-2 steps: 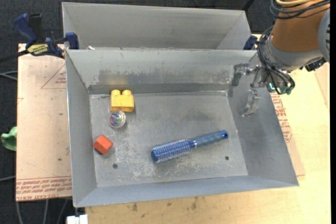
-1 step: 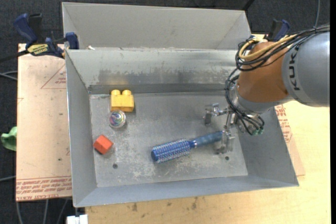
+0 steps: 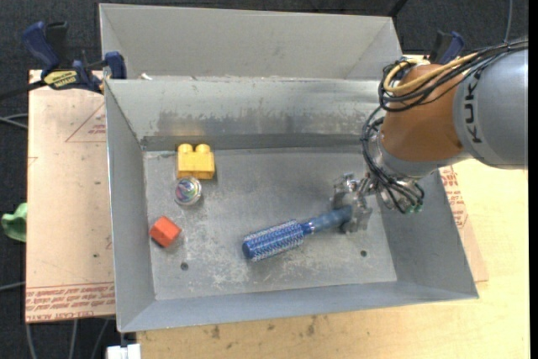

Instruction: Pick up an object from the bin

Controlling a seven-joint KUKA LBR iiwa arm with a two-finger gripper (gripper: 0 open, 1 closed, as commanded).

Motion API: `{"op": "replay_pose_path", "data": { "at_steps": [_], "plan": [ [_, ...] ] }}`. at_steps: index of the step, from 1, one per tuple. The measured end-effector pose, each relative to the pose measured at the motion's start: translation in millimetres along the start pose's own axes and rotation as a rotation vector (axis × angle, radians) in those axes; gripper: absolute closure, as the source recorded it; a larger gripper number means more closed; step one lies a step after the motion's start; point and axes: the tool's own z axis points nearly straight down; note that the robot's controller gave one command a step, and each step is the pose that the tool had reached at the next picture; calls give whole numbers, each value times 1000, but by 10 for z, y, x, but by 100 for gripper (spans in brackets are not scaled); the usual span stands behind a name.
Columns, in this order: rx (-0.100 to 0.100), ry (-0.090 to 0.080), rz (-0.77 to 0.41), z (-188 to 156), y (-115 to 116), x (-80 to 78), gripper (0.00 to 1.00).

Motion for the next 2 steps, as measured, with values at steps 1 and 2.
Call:
{"op": "replay_pose_path", "data": {
  "at_steps": [1, 2],
  "plan": [
    [-2, -7, 83, 99, 492, -774, 100],
    [1, -11, 68, -1743, 919, -749, 100]
  ]
}}
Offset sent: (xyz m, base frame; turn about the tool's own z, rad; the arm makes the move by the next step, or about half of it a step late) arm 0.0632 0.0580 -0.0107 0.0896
